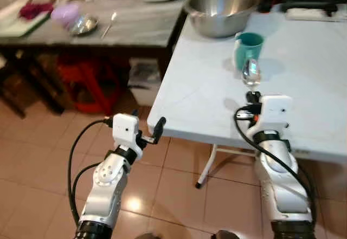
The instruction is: Setting the table
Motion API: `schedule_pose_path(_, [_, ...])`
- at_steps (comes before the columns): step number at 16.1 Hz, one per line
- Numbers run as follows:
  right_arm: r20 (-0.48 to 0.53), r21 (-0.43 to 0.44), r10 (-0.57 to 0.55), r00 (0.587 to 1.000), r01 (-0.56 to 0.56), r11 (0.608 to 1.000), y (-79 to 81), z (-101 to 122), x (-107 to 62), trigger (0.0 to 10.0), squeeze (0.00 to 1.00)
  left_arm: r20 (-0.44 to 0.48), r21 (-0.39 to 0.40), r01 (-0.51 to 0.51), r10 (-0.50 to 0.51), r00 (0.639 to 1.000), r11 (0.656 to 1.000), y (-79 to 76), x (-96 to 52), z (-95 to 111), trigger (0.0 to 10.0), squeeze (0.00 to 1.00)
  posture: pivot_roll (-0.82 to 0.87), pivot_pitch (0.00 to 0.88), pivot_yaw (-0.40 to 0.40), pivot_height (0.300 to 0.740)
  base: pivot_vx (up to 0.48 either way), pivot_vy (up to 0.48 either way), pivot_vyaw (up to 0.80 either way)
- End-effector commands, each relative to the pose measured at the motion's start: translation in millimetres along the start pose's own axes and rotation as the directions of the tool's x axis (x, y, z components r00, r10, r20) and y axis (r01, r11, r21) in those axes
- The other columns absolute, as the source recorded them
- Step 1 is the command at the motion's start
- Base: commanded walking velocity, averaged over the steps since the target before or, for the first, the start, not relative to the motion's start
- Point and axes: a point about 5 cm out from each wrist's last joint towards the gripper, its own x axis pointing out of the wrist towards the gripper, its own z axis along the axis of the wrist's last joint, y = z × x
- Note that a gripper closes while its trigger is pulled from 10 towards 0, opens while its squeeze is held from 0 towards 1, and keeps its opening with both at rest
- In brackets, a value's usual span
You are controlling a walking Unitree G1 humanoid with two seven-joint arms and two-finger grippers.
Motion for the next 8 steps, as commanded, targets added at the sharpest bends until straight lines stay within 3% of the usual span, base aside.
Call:
schedule_pose_path(1, [0.023,0.04,0.023,0.999,-0.024,0.999,9.4,4.2,1.1,10.0,0.0,-0.024,0.012,-0.018,0.018,1.0,1.0,8.6,-4.7,-3.8,10.0,0.0,-0.15,0.107,0.106,0.74,0.0,0.469,0.0])
schedule_pose_path(3, [0.008,0.077,0.01,1.0,-0.011,0.997,8.1,3.0,1.8,10.0,0.0,-0.025,0.011,-0.015,0.016,1.0,1.0,7.8,-4.3,-4.4,10.0,0.0,-0.15,0.103,0.108,0.74,0.0,0.469,0.0])
schedule_pose_path(8, [0.021,0.046,-0.016,1.0,0.015,0.999,6.8,3.8,2.1,10.0,0.0,-0.027,0.007,-0.003,0.003,1.0,1.0,3.1,-3.5,-5.5,10.0,0.0,-0.15,0.102,0.11,0.74,0.0,0.469,0.0])
